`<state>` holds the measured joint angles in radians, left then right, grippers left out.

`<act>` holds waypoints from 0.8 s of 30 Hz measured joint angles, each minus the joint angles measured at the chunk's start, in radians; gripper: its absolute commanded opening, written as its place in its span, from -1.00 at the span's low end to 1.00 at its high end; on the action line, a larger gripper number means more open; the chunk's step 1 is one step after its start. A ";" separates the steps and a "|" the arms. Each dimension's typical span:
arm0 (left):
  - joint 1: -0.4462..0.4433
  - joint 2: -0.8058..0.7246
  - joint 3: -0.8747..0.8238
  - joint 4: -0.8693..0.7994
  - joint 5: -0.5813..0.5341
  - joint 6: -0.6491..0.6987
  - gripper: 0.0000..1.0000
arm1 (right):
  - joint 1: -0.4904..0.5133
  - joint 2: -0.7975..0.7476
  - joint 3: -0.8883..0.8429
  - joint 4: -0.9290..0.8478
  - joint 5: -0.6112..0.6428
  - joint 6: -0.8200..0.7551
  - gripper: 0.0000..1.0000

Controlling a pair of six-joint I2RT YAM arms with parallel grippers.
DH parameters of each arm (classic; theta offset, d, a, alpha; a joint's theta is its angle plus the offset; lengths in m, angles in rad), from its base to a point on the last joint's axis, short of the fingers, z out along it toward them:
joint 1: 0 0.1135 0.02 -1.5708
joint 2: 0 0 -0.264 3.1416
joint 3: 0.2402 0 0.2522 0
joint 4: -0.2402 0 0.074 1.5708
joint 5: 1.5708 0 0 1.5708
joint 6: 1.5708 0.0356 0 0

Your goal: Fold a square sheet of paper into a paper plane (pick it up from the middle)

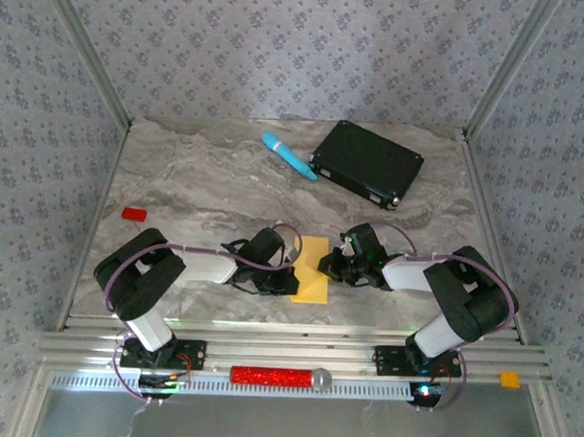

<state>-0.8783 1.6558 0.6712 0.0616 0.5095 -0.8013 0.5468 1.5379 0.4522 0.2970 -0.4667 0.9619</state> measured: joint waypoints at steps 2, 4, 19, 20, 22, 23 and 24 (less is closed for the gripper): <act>-0.006 -0.036 -0.035 -0.003 -0.014 0.011 -1.00 | 0.000 0.001 0.000 0.000 0.000 0.000 -1.00; -0.008 -0.081 -0.073 -0.015 -0.029 0.020 -1.00 | 0.001 0.001 0.000 0.001 0.000 0.000 -1.00; -0.029 -0.150 -0.010 -0.070 -0.085 -0.042 -1.00 | 0.002 0.001 0.000 0.001 0.000 0.000 -1.00; -0.029 -0.121 0.001 -0.043 -0.066 -0.051 -1.00 | 0.002 0.002 0.000 0.001 0.000 0.000 -1.00; -0.030 -0.058 0.019 0.001 -0.022 -0.065 -1.00 | 0.004 0.002 0.000 0.001 0.000 0.000 -1.00; -0.030 -0.039 0.024 0.010 -0.005 -0.068 -1.00 | 0.004 0.002 0.001 0.000 0.000 0.000 -1.00; -0.031 -0.021 0.027 0.011 0.006 -0.068 -1.00 | 0.004 0.003 0.001 0.000 0.000 0.000 -1.00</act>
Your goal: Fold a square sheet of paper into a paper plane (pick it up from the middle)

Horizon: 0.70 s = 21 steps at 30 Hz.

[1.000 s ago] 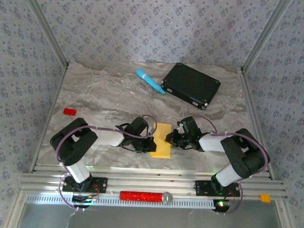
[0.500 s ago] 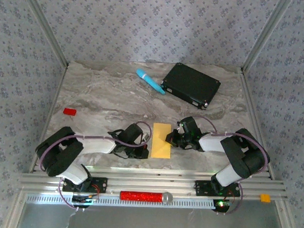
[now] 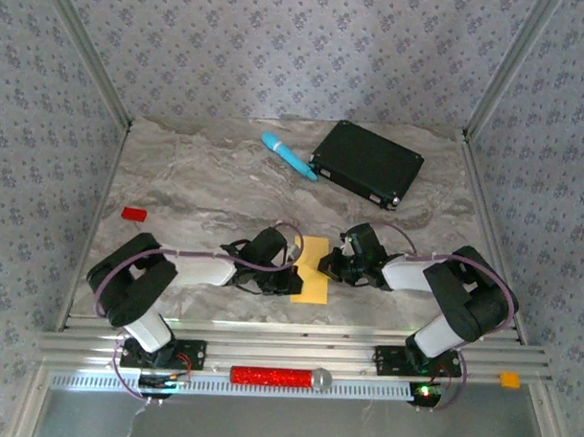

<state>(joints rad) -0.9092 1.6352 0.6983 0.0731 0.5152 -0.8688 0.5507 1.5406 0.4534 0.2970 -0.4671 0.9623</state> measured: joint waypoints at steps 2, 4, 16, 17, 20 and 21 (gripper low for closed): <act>-0.001 0.019 0.001 -0.012 0.013 0.005 -0.99 | 0.001 0.000 0.002 -0.002 0.000 0.000 -1.00; -0.001 0.023 -0.003 -0.035 0.017 0.017 -0.99 | 0.001 0.000 0.002 -0.004 0.000 0.000 -1.00; -0.008 -0.095 -0.100 -0.105 -0.037 0.123 -1.00 | 0.002 0.000 0.002 -0.003 0.000 0.000 -1.00; -0.007 -0.111 -0.100 -0.141 -0.050 0.133 -1.00 | 0.002 0.000 0.002 -0.003 0.000 0.000 -1.00; 0.003 -0.157 -0.098 -0.211 -0.068 0.143 -0.99 | 0.002 0.002 0.003 -0.004 -0.001 0.000 -1.00; 0.014 -0.167 -0.094 -0.221 -0.067 0.143 -0.99 | 0.002 0.002 0.003 -0.004 -0.001 0.000 -1.00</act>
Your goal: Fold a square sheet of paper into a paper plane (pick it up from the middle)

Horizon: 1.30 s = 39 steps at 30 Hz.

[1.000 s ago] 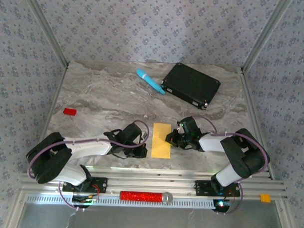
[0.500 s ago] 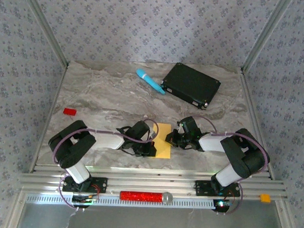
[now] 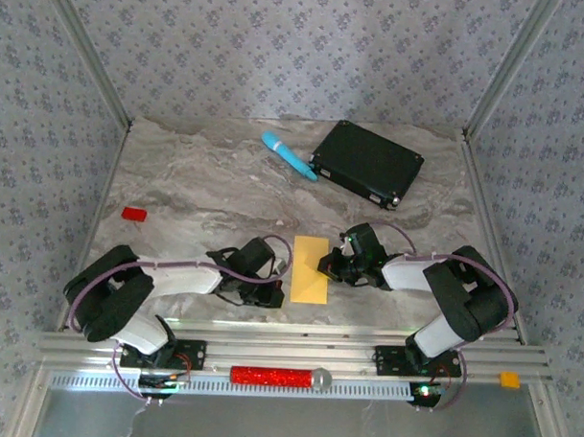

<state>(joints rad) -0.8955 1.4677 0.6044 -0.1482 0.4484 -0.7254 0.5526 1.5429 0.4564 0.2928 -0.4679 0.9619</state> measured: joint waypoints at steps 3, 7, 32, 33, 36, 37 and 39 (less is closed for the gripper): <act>0.047 -0.001 0.041 -0.006 0.014 -0.005 -0.98 | 0.001 0.000 0.000 0.000 0.000 0.000 -1.00; 0.092 0.078 0.145 0.050 0.063 -0.029 -0.97 | 0.001 0.000 0.001 -0.001 0.000 0.000 -1.00; -0.005 0.144 0.021 0.190 0.085 -0.005 -1.00 | 0.011 -0.031 -0.016 -0.016 0.024 0.004 -1.00; -0.009 0.136 0.024 0.169 0.074 0.005 -1.00 | 0.011 -0.031 -0.016 -0.016 0.024 0.004 -1.00; -0.015 0.110 0.040 0.092 0.037 0.030 -1.00 | 0.011 -0.031 -0.016 -0.015 0.024 0.004 -1.00; -0.015 0.100 0.043 0.065 0.028 0.035 -1.00 | 0.011 -0.031 -0.016 -0.015 0.024 0.004 -1.00; -0.010 0.073 0.051 0.016 0.015 0.039 -0.99 | 0.011 -0.030 -0.016 -0.015 0.023 0.003 -1.00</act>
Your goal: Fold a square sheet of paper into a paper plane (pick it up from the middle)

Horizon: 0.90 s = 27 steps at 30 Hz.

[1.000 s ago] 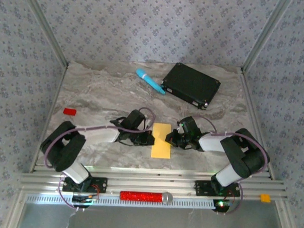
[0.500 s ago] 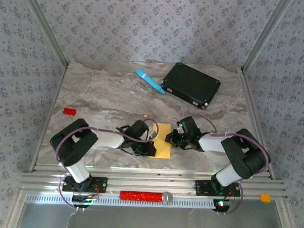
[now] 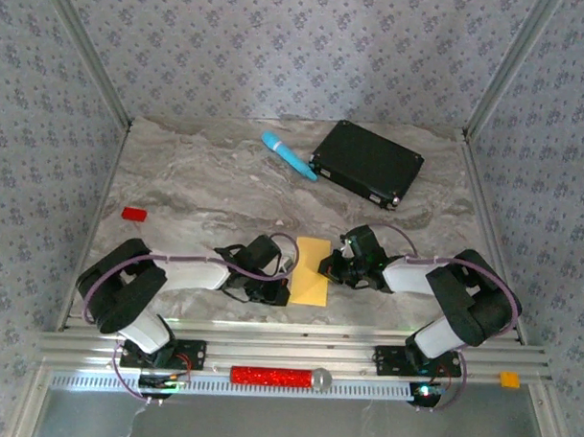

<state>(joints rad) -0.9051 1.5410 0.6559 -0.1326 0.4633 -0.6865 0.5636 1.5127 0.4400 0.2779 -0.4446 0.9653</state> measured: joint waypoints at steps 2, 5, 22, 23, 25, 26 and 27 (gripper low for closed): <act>0.019 -0.023 0.012 -0.012 0.004 -0.002 -0.98 | 0.000 0.000 0.000 0.000 0.000 0.000 -1.00; 0.089 -0.034 0.045 0.018 0.040 -0.014 -0.97 | 0.000 0.002 0.002 -0.001 -0.002 0.000 -1.00; 0.280 0.328 0.332 0.166 0.167 -0.082 -0.89 | -0.001 0.020 0.031 -0.039 -0.016 -0.016 -1.00; 0.287 0.345 0.349 0.167 0.172 -0.085 -0.88 | -0.001 0.022 0.032 -0.042 -0.016 -0.016 -1.00; 0.294 0.378 0.388 0.167 0.180 -0.085 -0.87 | -0.001 0.023 0.035 -0.046 -0.016 -0.016 -1.00; 0.295 0.394 0.410 0.166 0.182 -0.084 -0.87 | -0.001 0.025 0.035 -0.046 -0.016 -0.016 -1.00; 0.294 0.406 0.427 0.164 0.183 -0.082 -0.86 | -0.001 0.026 0.035 -0.046 -0.016 -0.016 -1.00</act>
<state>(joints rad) -0.6106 1.9465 1.0828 0.0311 0.6468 -0.7689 0.5625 1.5387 0.4751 0.2317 -0.4610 0.9493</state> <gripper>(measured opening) 0.068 0.052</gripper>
